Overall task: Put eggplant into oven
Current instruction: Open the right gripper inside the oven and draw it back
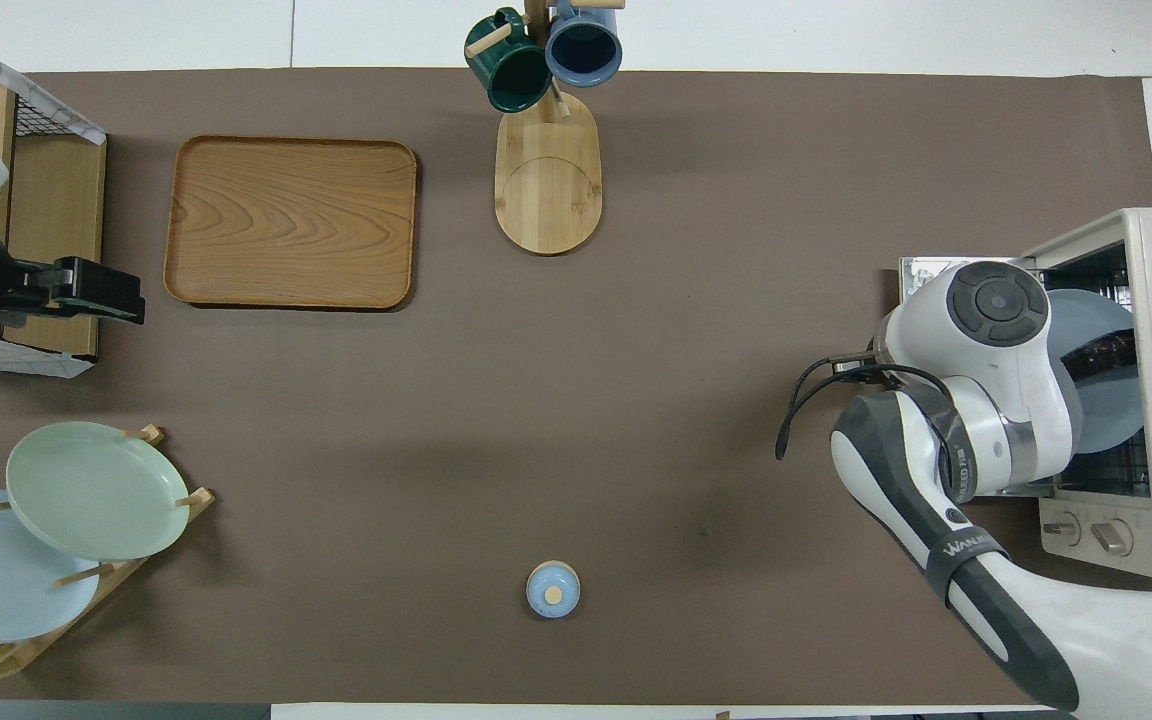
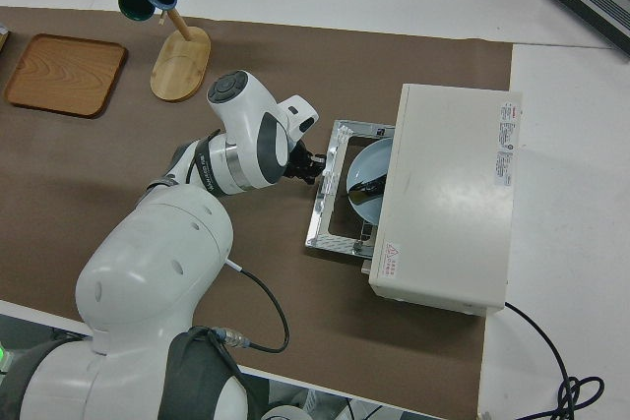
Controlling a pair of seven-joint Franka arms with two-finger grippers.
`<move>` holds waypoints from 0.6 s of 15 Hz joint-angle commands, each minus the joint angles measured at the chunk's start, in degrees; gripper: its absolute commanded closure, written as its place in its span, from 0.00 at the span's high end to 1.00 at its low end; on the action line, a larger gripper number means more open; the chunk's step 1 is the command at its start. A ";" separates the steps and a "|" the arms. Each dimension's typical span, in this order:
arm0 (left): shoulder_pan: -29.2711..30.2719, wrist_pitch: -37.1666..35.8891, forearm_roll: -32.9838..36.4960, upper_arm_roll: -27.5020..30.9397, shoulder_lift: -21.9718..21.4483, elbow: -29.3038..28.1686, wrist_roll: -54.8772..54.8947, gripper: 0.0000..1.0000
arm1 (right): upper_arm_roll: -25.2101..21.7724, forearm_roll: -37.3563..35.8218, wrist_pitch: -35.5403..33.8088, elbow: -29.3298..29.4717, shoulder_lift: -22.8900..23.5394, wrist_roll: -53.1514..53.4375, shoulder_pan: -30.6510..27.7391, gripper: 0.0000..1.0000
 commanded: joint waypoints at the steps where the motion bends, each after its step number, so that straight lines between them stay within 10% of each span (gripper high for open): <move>1: 0.66 -0.60 -0.80 -0.08 -0.59 -0.53 0.75 1.00 | 0.11 -1.74 0.43 -0.67 -0.11 -1.02 -0.66 0.00; 9: 0.66 -0.60 -0.80 -0.08 -0.59 -0.53 0.75 1.00 | 0.11 -5.96 -0.45 -0.58 -0.20 -3.04 -0.66 0.00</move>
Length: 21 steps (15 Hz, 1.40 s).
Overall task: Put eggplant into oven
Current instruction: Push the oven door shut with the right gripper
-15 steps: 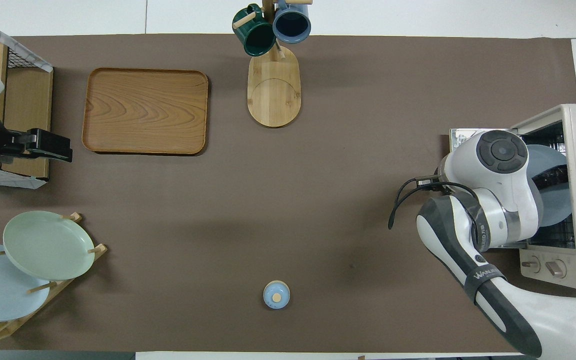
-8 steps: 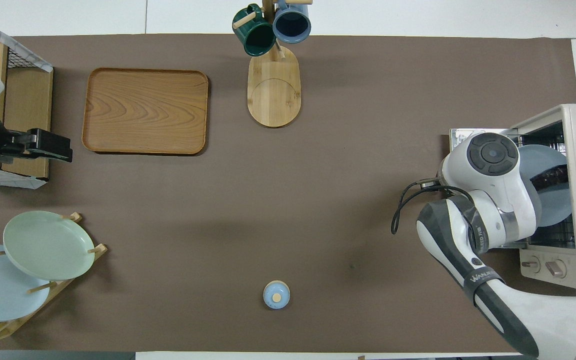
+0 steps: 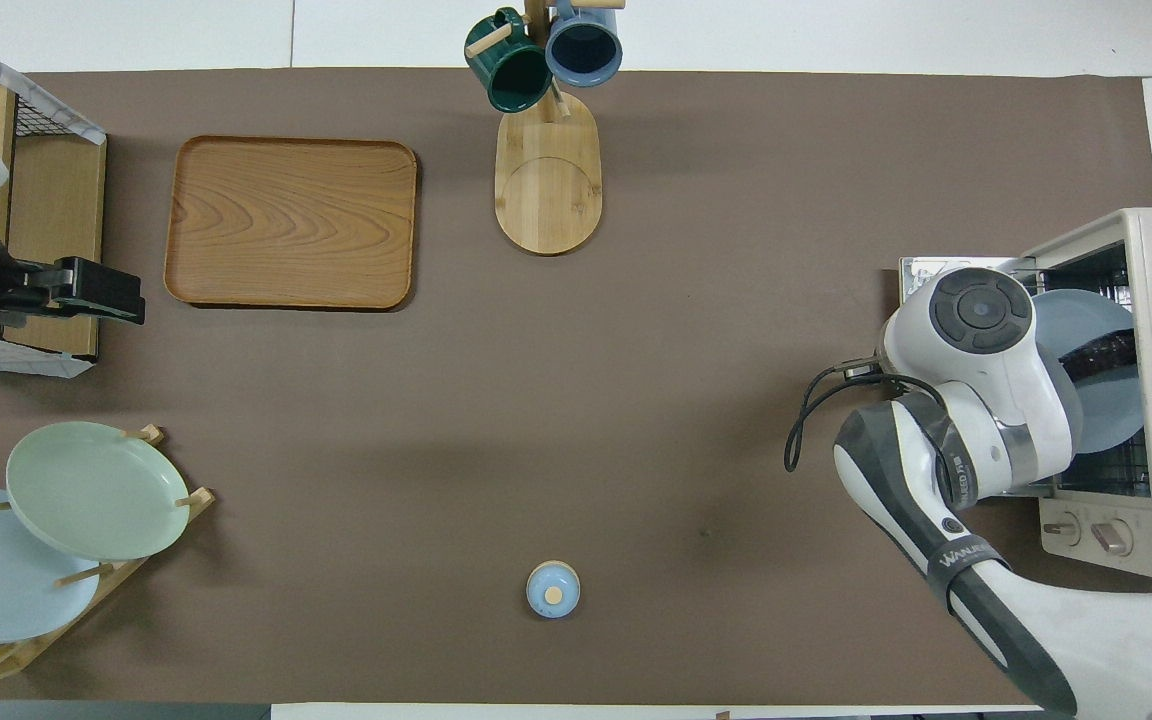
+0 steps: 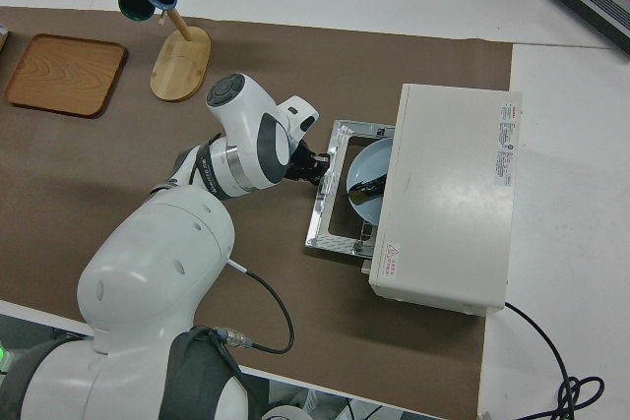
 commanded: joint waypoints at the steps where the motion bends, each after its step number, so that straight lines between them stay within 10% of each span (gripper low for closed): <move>1: 0.65 -0.60 -0.80 -0.08 -0.59 -0.53 0.75 1.00 | 0.15 -1.99 -0.67 -0.36 -0.24 -1.38 -0.59 0.00; 21: 0.65 -0.60 -0.80 -0.08 -0.59 -0.53 0.75 1.00 | -0.29 -2.45 -19.20 7.72 -12.72 -24.67 -9.29 0.00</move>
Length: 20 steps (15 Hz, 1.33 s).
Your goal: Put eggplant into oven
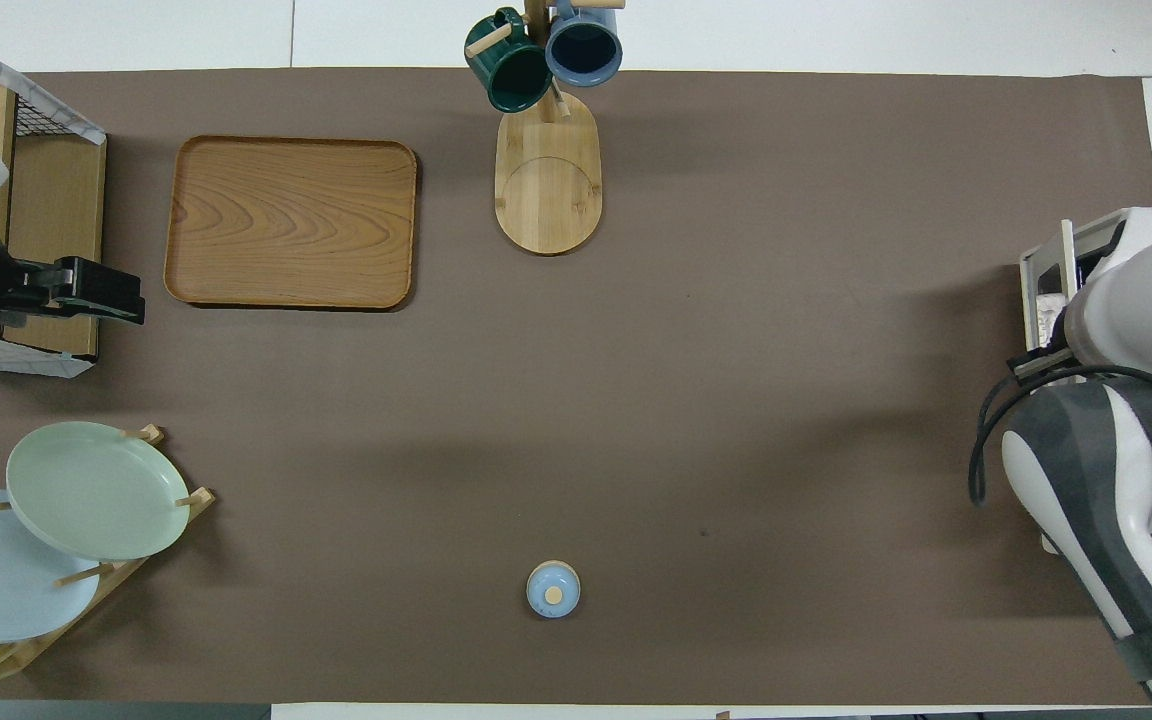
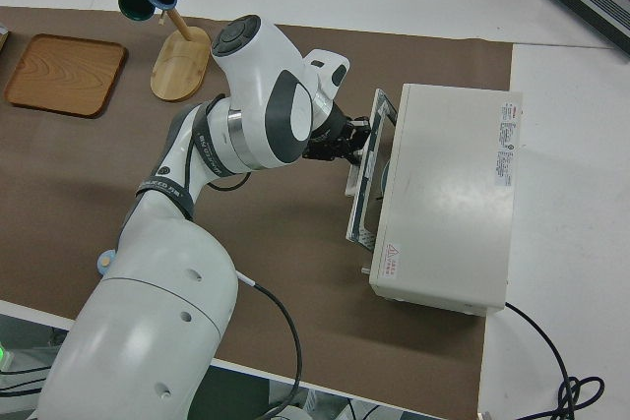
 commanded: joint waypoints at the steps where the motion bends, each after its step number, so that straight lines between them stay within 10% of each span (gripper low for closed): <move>1: 0.65 -0.59 -0.80 -0.08 -0.59 -0.53 0.75 1.00 | -0.36 3.16 -5.01 3.32 0.50 -2.93 -1.17 0.00; 11: 0.65 -0.59 -0.80 -0.08 -0.59 -0.53 0.75 1.00 | 0.26 11.71 -23.84 22.86 1.29 -2.94 -0.39 0.27; 13: 0.65 -0.59 -0.80 -0.08 -0.59 -0.53 0.75 1.00 | 0.17 12.84 -25.34 22.94 1.29 -3.11 -0.99 1.00; 20: 0.65 -0.59 -0.80 -0.08 -0.59 -0.53 0.75 1.00 | 0.96 18.65 -29.19 29.16 4.79 5.14 -1.97 1.00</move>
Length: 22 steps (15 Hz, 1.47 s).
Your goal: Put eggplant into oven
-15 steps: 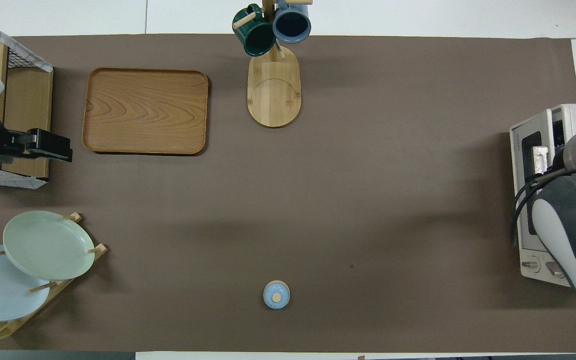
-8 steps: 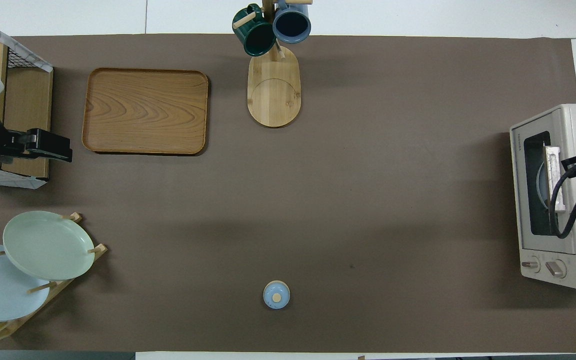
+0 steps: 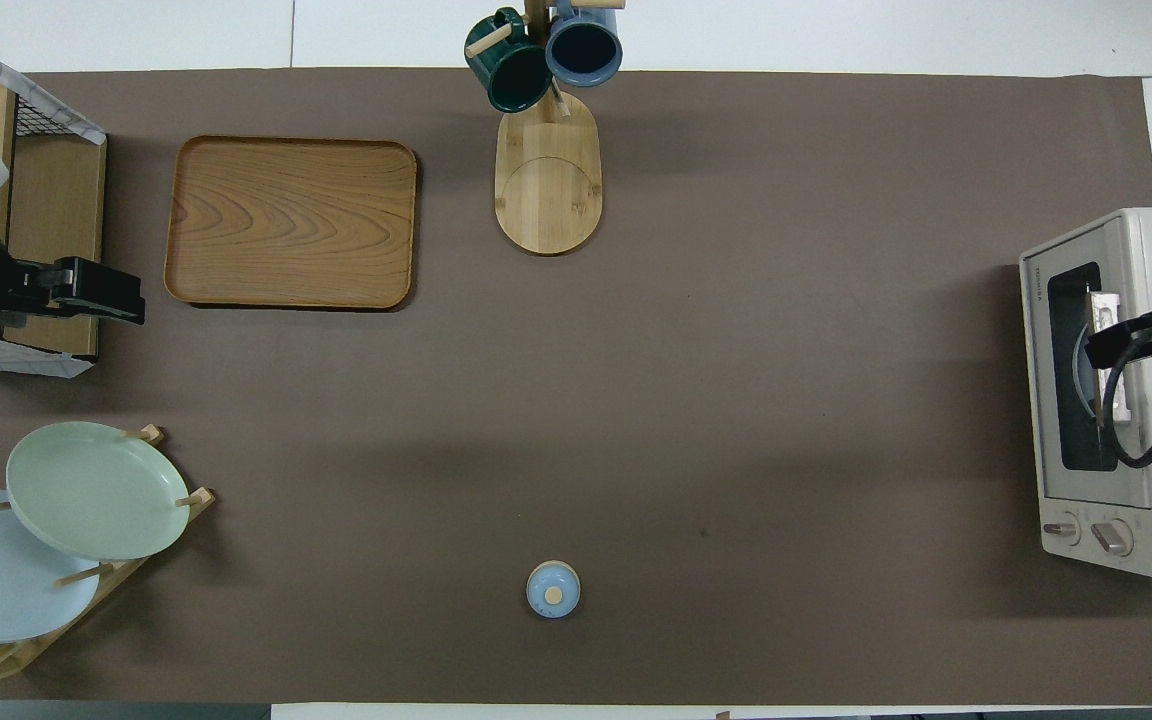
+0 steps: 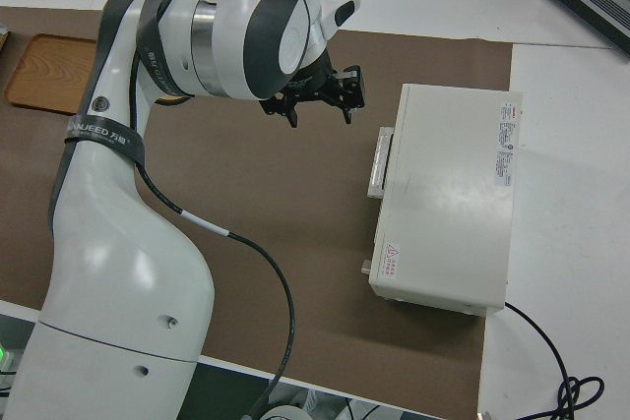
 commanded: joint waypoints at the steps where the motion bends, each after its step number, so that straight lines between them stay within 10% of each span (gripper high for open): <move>1: 0.65 -0.59 -0.80 -0.08 -0.59 -0.53 0.75 1.00 | 1.41 1.46 -4.40 6.65 4.92 2.95 -1.12 1.00; 22: 0.65 -0.59 -0.80 -0.08 -0.59 -0.53 0.75 1.00 | 1.05 1.81 -4.59 7.02 3.17 3.04 -3.15 1.00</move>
